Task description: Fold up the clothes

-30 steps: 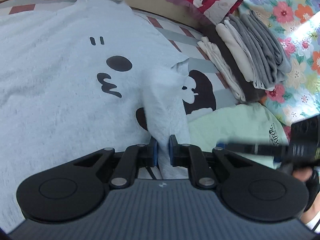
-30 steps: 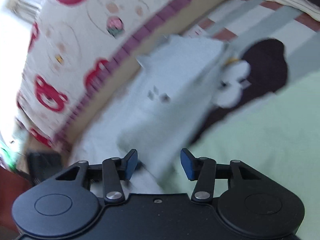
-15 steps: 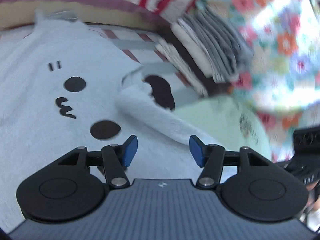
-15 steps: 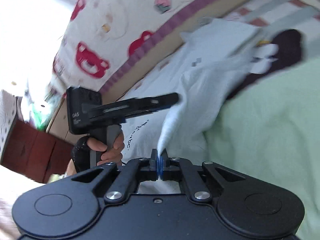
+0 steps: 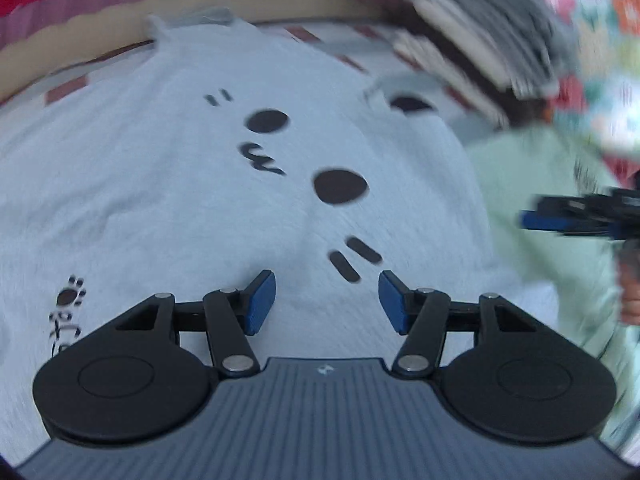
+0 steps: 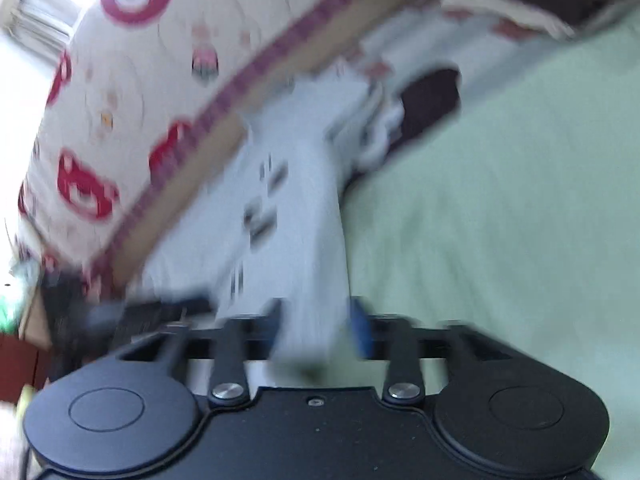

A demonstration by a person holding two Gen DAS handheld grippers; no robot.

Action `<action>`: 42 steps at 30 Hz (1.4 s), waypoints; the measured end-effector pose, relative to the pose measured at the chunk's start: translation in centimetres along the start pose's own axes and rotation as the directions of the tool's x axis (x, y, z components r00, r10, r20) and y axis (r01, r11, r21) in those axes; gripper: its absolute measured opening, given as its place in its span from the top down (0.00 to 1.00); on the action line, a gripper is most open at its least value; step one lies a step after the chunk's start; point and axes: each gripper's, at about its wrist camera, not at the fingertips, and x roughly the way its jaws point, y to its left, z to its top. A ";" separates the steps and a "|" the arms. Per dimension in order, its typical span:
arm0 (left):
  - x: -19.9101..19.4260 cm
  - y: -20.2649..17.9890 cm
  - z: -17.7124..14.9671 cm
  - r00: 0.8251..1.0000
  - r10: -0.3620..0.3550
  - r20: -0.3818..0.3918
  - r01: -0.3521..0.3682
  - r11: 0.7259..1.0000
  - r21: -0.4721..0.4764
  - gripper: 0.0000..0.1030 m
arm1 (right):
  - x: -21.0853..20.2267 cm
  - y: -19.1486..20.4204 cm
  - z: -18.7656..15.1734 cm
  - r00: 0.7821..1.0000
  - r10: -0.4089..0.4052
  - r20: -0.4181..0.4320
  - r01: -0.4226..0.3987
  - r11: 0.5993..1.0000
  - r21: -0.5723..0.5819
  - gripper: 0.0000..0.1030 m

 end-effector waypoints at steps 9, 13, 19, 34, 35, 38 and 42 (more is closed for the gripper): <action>-3.7 6.6 -2.3 0.992 0.109 0.069 -0.087 0.962 -0.258 0.45 | 5.2 1.0 3.7 0.982 0.014 0.188 -0.005 0.999 -0.051 0.97; -5.0 9.6 -4.7 0.966 0.258 -0.026 -0.249 0.895 -0.371 0.45 | 2.4 -1.5 1.9 0.956 -0.204 0.212 0.211 0.977 -0.011 0.98; -10.5 12.1 -6.4 0.888 0.460 0.010 -0.409 0.799 -0.441 0.42 | 0.4 -3.8 1.7 0.958 -0.161 0.238 0.143 0.985 0.092 0.90; -17.7 20.6 -9.5 0.807 0.588 -0.053 -0.478 0.598 -0.643 0.37 | 12.4 -2.0 10.6 0.984 -0.135 -0.119 0.132 0.991 -0.037 0.92; -18.0 20.7 -9.6 0.799 0.599 -0.057 -0.489 0.591 -0.642 0.37 | 12.6 -1.8 10.5 0.983 -0.139 -0.122 0.134 0.990 -0.050 0.94; -19.1 20.8 -9.8 0.763 0.642 -0.073 -0.544 0.578 -0.608 0.37 | 10.3 -0.8 9.9 0.978 -0.205 0.034 0.208 0.975 -0.082 0.97; -19.7 21.5 -10.1 0.758 0.642 -0.117 -0.575 0.572 -0.585 0.37 | 10.5 -1.1 7.8 0.903 -0.422 0.079 0.428 0.868 -0.252 0.99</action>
